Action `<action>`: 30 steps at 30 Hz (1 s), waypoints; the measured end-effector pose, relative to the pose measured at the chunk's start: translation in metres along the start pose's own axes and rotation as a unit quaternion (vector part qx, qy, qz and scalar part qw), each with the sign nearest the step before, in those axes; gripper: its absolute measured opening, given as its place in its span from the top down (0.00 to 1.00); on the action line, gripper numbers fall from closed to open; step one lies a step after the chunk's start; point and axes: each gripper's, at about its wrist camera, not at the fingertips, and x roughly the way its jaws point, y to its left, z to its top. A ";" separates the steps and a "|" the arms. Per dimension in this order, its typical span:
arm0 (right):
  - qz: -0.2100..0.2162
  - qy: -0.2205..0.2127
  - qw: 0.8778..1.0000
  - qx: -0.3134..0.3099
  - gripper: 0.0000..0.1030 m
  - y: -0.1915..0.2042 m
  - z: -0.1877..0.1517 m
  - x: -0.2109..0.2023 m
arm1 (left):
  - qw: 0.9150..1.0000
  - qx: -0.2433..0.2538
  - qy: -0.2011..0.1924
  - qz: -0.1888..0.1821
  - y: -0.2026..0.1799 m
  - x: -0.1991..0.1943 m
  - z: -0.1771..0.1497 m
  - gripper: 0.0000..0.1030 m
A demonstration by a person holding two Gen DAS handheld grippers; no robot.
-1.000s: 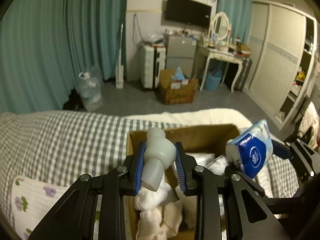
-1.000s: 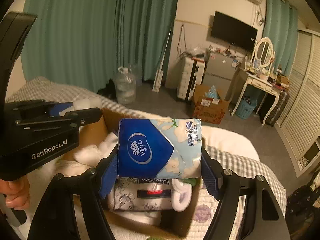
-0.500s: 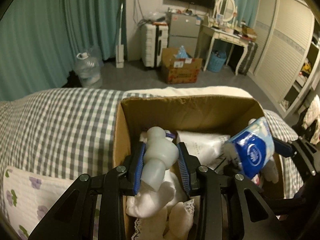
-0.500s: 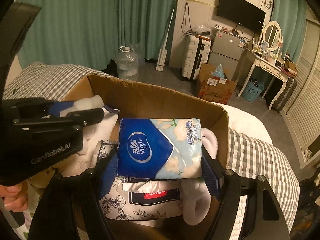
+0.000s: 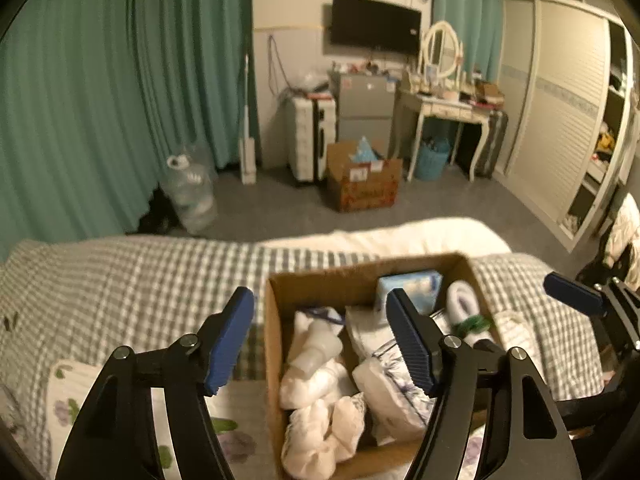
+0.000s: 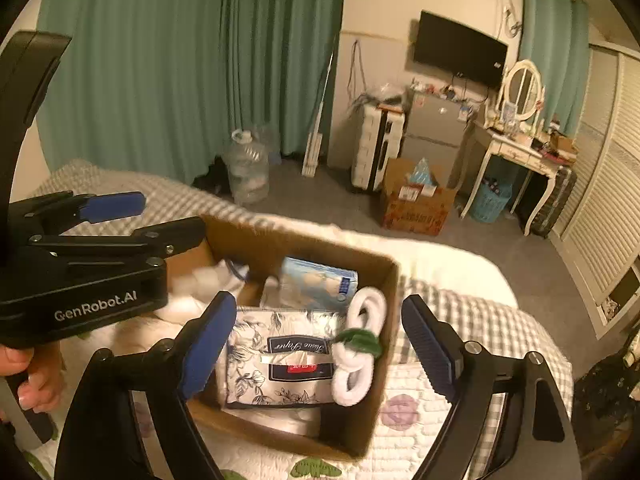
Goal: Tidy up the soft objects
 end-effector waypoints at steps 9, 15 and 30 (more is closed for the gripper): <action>-0.020 -0.062 0.998 0.009 0.10 0.005 0.021 -0.100 | 0.997 -0.010 -0.081 0.013 0.011 -0.100 0.010 0.17; -0.031 -0.103 0.994 0.006 0.08 0.019 0.022 -0.174 | 0.992 -0.006 -0.123 0.024 0.018 -0.162 0.007 0.16; -0.044 -0.162 0.986 0.006 0.07 0.044 -0.010 -0.307 | 0.980 -0.011 -0.197 0.036 0.020 -0.269 -0.041 0.00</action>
